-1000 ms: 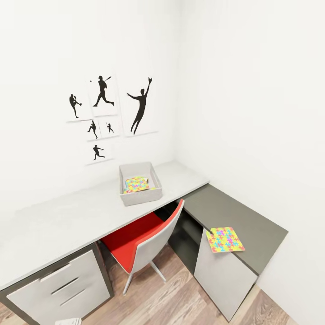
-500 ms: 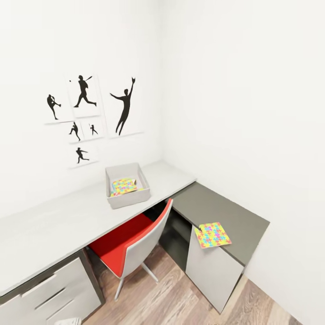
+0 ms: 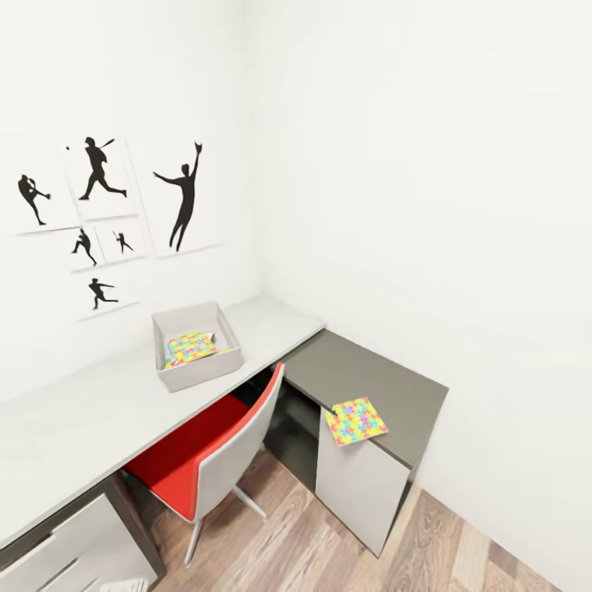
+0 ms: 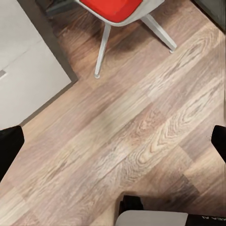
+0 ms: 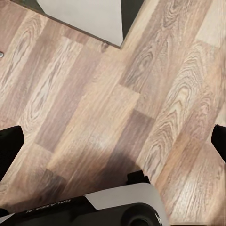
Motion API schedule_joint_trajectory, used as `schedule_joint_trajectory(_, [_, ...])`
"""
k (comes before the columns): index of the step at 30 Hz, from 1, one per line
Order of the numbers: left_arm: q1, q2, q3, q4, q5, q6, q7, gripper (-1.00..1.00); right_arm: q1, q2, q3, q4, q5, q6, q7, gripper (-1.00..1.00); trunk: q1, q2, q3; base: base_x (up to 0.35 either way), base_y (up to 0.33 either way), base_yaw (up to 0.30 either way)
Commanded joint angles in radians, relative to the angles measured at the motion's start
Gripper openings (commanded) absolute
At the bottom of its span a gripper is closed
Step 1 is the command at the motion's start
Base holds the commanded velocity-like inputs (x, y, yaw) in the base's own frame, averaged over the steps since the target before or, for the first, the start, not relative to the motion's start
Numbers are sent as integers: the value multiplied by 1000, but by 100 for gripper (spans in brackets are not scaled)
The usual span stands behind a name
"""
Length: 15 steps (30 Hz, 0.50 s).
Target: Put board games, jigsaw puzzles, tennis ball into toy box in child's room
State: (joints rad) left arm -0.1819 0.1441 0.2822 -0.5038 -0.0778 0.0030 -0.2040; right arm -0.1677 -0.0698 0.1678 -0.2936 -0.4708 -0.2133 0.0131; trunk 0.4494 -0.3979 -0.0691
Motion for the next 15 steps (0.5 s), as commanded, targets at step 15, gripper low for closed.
schedule_joint_trajectory(15, [-1,15,10,-7,-5,24,-258,100,-1,-29,-106,-1,-65,22,118,100,1,-2,5,0,0,-278])
